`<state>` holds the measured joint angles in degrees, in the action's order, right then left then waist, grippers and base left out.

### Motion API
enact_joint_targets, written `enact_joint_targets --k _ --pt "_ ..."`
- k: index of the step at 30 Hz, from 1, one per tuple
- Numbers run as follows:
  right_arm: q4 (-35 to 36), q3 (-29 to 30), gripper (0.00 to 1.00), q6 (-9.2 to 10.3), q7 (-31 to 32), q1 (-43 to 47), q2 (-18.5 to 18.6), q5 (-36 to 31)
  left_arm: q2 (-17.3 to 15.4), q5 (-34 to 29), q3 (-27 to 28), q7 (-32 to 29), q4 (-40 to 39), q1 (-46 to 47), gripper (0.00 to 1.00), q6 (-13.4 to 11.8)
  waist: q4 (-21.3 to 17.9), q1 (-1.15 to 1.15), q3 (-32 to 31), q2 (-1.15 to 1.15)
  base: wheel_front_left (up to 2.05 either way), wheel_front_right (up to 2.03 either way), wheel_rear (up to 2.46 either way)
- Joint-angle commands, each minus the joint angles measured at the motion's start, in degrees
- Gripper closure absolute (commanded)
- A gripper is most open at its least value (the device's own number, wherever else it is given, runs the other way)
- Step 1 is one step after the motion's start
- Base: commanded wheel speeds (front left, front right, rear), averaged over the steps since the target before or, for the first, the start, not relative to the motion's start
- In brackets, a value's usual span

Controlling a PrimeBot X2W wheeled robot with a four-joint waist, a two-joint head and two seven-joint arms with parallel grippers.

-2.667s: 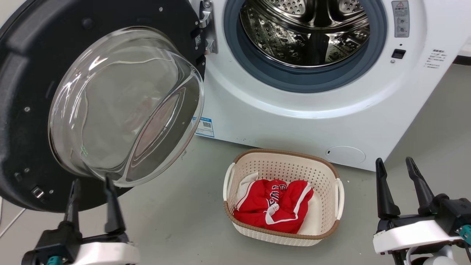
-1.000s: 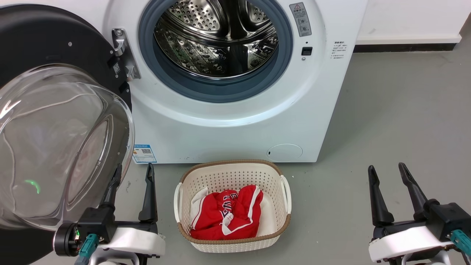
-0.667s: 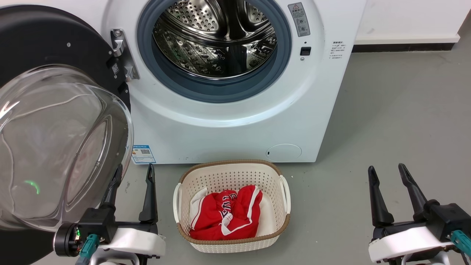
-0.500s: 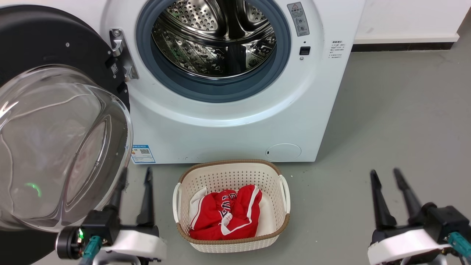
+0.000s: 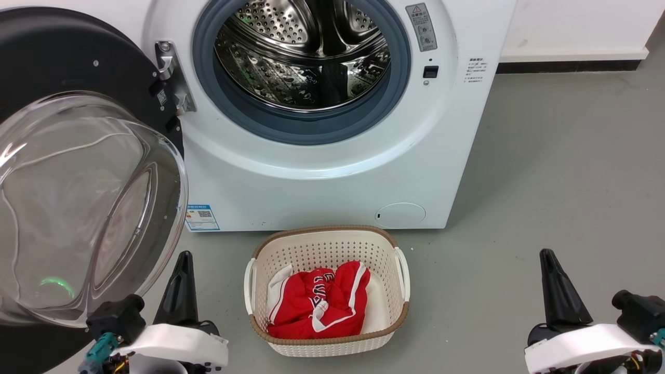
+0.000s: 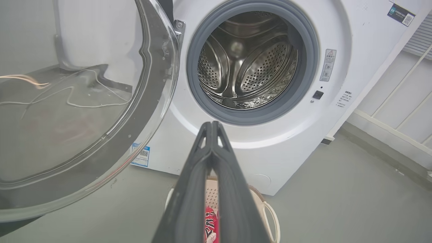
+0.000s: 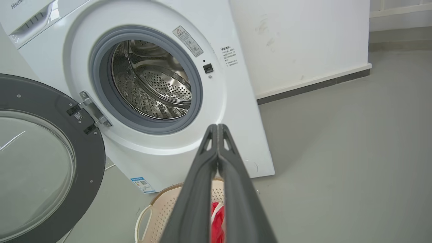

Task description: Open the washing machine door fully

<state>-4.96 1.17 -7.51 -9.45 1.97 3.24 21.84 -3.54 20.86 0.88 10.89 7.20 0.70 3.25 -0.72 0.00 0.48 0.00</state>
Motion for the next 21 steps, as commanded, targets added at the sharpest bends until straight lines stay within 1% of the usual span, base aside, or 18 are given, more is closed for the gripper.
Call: enact_joint_targets --k 1,21 --pt "0.5 0.1 1.00 0.00 0.2 -1.9 0.4 2.2 -0.2 2.0 0.4 -0.3 -0.6 1.8 1.00 0.3 0.0 0.00 0.0 0.00 0.00 0.00 0.00" --pt "-2.0 0.5 1.00 0.01 3.7 -3.7 1.0 21.5 0.0 20.8 1.7 -4.8 1.2 2.9 1.00 1.4 0.1 0.00 -0.1 0.00 0.00 0.00 0.00"
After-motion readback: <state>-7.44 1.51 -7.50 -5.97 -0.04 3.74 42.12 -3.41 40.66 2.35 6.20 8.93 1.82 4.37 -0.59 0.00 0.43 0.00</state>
